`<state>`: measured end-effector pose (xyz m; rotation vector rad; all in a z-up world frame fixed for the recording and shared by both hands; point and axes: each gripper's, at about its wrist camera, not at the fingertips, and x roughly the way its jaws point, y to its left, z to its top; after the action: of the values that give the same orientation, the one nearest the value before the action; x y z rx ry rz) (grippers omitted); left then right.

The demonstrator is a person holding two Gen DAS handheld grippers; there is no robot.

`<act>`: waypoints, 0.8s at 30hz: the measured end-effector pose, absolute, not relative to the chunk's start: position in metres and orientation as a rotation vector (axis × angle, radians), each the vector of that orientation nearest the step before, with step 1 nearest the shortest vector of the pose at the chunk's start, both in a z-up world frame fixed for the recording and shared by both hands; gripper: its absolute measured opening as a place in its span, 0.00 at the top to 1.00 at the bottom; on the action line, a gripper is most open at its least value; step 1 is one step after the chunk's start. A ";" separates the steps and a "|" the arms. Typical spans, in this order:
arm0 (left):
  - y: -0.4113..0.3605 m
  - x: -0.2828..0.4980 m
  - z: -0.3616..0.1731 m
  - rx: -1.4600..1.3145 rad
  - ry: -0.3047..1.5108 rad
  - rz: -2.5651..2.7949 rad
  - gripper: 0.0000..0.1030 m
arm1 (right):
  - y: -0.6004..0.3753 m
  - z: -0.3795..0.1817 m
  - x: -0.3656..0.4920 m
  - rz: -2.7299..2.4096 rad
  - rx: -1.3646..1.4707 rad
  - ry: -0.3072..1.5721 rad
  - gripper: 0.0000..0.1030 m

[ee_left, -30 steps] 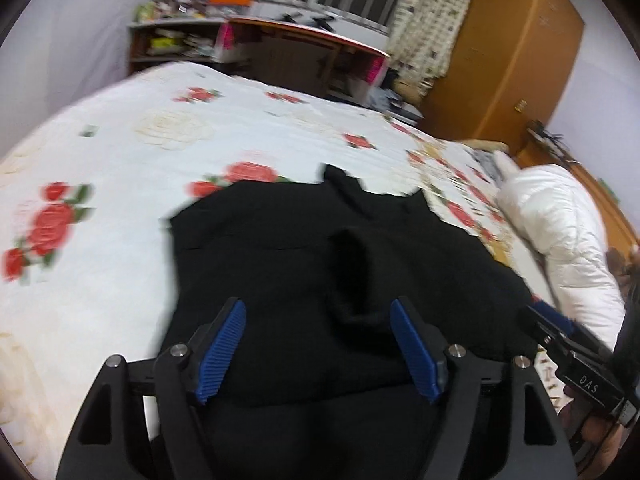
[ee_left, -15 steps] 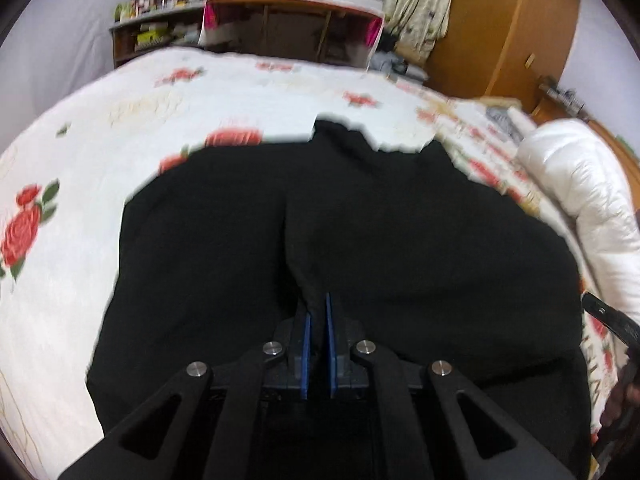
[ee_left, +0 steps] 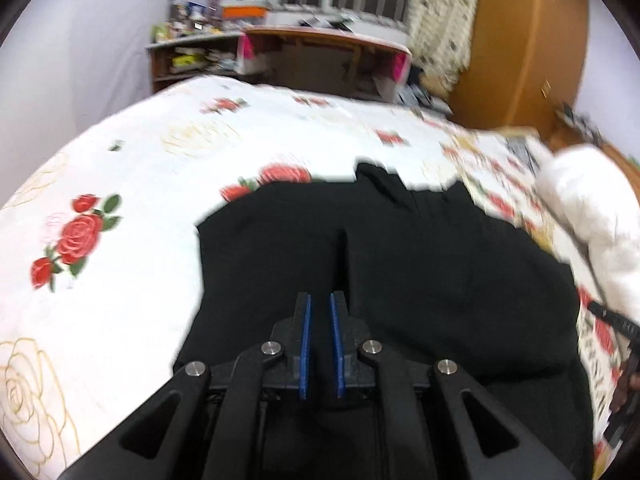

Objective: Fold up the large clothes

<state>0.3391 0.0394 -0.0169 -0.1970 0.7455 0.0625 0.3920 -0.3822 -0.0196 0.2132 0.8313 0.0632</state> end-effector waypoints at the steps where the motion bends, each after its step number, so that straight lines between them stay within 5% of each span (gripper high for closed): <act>1: 0.038 0.344 -0.011 -0.214 0.737 0.047 0.88 | -0.382 -0.017 0.395 0.062 0.207 0.824 0.68; 6: -0.008 0.393 -0.005 -0.116 0.698 -0.083 0.88 | -0.372 -0.019 0.426 0.065 0.179 0.824 0.69; 14: -0.011 0.448 -0.092 -0.047 0.822 -0.036 0.89 | -0.373 -0.079 0.471 0.033 0.141 0.950 0.73; 24: 0.002 0.409 -0.055 -0.069 0.769 -0.028 0.90 | -0.368 -0.030 0.420 0.048 0.154 0.839 0.73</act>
<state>0.4092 0.0020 -0.0550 -0.0685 0.7685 -0.0279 0.4201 -0.3682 -0.0298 0.1544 0.8387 0.0482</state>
